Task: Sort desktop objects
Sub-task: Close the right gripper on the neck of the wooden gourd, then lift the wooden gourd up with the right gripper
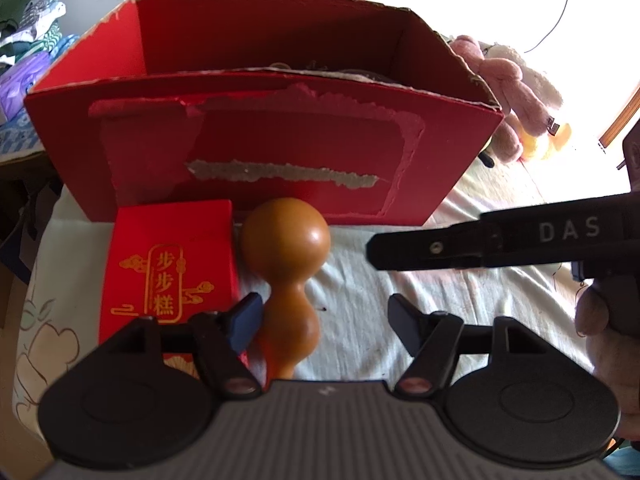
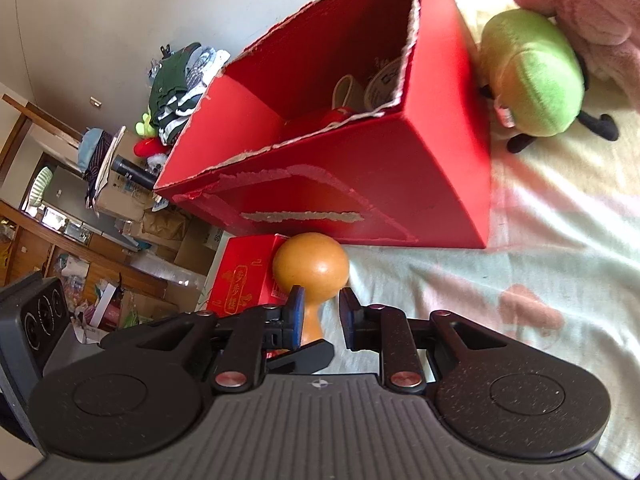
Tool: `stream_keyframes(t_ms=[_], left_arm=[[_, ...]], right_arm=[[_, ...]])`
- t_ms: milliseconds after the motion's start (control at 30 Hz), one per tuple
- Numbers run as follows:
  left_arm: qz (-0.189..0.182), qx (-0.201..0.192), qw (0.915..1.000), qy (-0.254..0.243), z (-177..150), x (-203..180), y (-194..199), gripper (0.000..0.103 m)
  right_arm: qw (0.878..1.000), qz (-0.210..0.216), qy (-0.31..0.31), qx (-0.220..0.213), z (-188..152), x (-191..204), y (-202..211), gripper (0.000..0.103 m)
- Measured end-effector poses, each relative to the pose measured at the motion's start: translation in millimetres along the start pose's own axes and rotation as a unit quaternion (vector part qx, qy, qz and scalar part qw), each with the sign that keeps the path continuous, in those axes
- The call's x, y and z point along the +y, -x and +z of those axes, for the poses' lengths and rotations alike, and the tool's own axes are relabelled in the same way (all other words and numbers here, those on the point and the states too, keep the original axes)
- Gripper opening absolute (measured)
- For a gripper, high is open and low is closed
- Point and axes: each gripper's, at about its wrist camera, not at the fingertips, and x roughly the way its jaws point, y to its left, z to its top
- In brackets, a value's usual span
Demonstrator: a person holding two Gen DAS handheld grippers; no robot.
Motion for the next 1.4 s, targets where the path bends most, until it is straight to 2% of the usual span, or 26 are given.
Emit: stream_keyframes(t_ms=[233, 667, 900, 1000, 1167, 1400], left_arm=[[-0.028, 0.014, 0.9995, 0.005, 2.1, 6.0, -11.5, 0.071], [-0.036, 0.032, 0.9987, -0.017, 3.3, 1.4, -26.0, 0.068], [-0.028, 0.037, 0.9987, -0.022, 4.9, -2.6, -32.4, 0.062], [-0.025, 0.037, 0.9987, -0.024, 5.7, -5.1, -34.2, 0.062], [-0.036, 0.043, 0.9981, -0.026, 6.7, -12.1, -36.2, 0.058], [-0.059, 0.052, 0.9946, -0.067, 5.8, -46.6, -39.7, 0.052]], right_arm=[[0.999, 0.000, 0.001, 0.044, 4.9, 5.3, -20.6, 0.028], [0.997, -0.012, 0.010, 0.082, 8.0, 6.7, -41.5, 0.029], [0.996, -0.006, 0.004, 0.086, 6.6, -0.2, -43.3, 0.030], [0.996, 0.003, -0.012, 0.090, 5.1, -6.0, -43.9, 0.034], [0.996, 0.002, -0.012, 0.085, 2.9, -10.9, -33.7, 0.033], [0.997, -0.013, -0.033, 0.064, -6.5, -29.9, -3.0, 0.032]])
